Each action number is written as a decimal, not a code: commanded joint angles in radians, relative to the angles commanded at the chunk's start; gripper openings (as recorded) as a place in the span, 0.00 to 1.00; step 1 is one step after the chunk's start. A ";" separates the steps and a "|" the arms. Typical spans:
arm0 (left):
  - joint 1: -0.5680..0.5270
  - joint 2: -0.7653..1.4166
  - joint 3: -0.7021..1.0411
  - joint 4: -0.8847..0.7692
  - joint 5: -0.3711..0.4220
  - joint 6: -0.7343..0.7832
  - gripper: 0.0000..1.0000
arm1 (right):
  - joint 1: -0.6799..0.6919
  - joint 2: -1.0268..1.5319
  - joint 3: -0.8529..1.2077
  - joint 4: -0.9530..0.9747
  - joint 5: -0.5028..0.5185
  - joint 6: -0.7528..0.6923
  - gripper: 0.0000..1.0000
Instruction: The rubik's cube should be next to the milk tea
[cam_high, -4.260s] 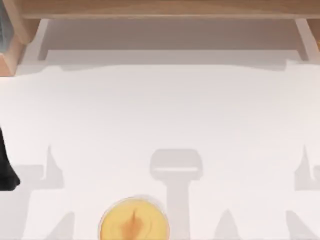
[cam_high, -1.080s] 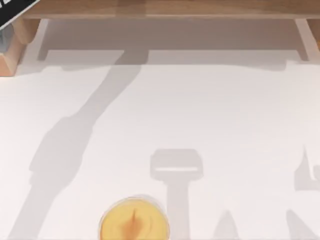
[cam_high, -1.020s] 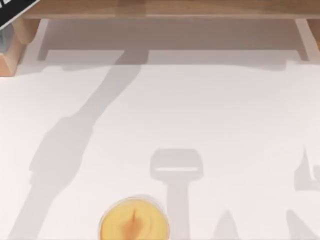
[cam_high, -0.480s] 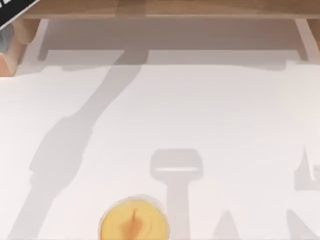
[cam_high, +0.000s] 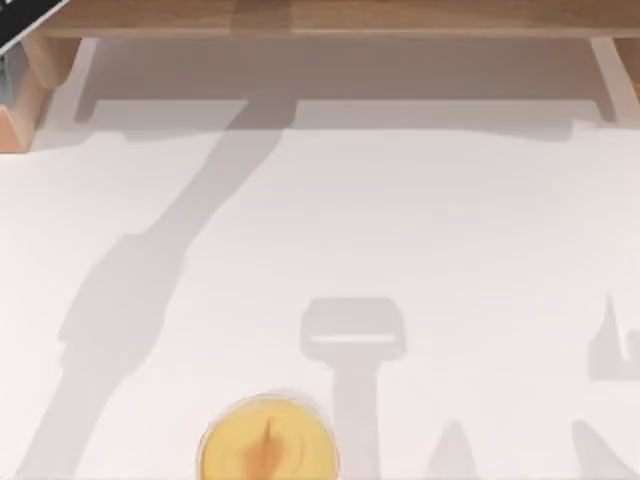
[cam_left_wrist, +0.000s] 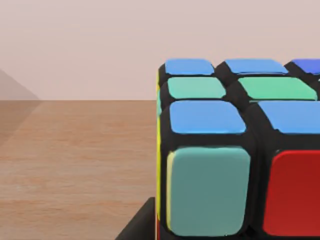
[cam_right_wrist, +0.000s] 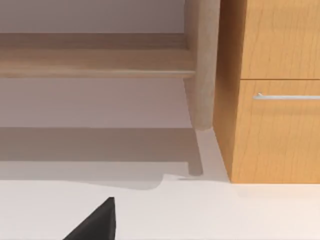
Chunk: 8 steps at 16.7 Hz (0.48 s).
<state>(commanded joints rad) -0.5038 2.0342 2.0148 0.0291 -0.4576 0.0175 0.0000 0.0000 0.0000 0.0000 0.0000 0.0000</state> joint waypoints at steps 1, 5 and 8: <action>0.000 0.002 0.008 -0.007 0.000 0.000 0.00 | 0.000 0.000 0.000 0.000 0.000 0.000 1.00; 0.000 0.005 0.027 -0.023 0.000 0.000 0.00 | 0.000 0.000 0.000 0.000 0.000 0.000 1.00; -0.001 -0.010 0.022 -0.027 0.004 0.003 0.00 | 0.000 0.000 0.000 0.000 0.000 0.000 1.00</action>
<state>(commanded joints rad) -0.5044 2.0245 2.0371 0.0019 -0.4538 0.0201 0.0000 0.0000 0.0000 0.0000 0.0000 0.0000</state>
